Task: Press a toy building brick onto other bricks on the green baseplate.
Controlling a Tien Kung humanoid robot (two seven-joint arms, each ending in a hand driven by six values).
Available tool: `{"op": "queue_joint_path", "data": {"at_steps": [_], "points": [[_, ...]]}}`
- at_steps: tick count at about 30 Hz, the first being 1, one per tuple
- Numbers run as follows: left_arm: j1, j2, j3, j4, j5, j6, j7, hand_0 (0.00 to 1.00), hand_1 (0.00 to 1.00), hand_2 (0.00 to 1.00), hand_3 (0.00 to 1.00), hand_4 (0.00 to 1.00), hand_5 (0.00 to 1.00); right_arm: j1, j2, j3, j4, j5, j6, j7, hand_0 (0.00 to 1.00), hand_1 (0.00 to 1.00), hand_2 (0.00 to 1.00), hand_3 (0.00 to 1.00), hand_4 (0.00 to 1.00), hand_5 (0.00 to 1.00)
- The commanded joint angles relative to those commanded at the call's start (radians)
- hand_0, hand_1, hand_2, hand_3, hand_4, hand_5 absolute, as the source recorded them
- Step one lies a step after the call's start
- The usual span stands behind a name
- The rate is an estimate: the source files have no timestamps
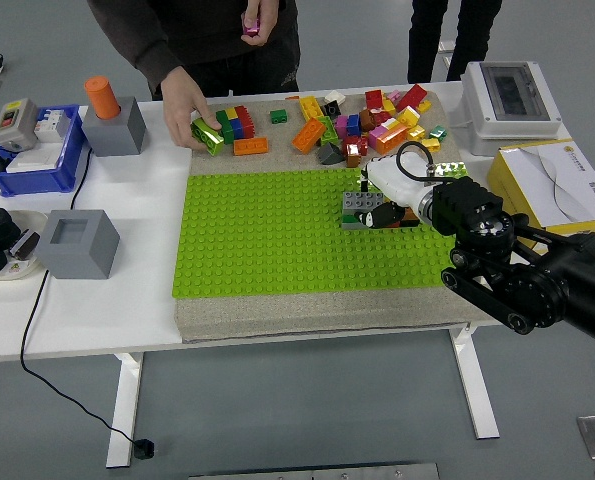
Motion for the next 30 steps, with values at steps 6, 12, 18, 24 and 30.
{"op": "queue_joint_path", "data": {"at_steps": [6, 12, 18, 24, 30], "points": [[0.0, 0.001, 0.0, 0.0, 0.0, -0.001, 0.0, 0.787, 0.8, 0.781, 0.428, 0.998, 0.838, 0.001, -0.003, -0.002, -0.001, -0.002, 0.0, 0.001, 0.808, 0.835, 0.873, 0.661, 0.716, 0.391], [-0.001, 0.001, -0.001, 0.0, 0.0, -0.002, 0.001, 0.786, 0.8, 0.778, 0.429, 0.998, 0.839, 0.001, -0.004, -0.003, -0.004, -0.002, 0.0, 0.002, 0.809, 0.835, 0.873, 0.662, 0.715, 0.387], [-0.002, 0.001, 0.0, 0.0, 0.0, -0.004, 0.002, 0.786, 0.801, 0.776, 0.429, 0.998, 0.839, 0.002, -0.004, -0.006, -0.004, 0.0, 0.0, 0.002, 0.809, 0.834, 0.873, 0.664, 0.715, 0.386], [0.0, 0.001, 0.0, 0.0, -0.003, -0.005, 0.004, 0.786, 0.801, 0.775, 0.429, 0.998, 0.844, 0.001, -0.008, -0.006, 0.008, 0.009, -0.001, 0.007, 0.809, 0.836, 0.877, 0.678, 0.746, 0.379], [0.004, -0.001, -0.003, 0.0, -0.003, -0.006, 0.006, 0.786, 0.801, 0.775, 0.43, 0.998, 0.846, -0.002, -0.02, 0.005, 0.056, 0.031, -0.002, 0.016, 0.812, 0.837, 0.882, 0.747, 0.932, 0.491]]}}
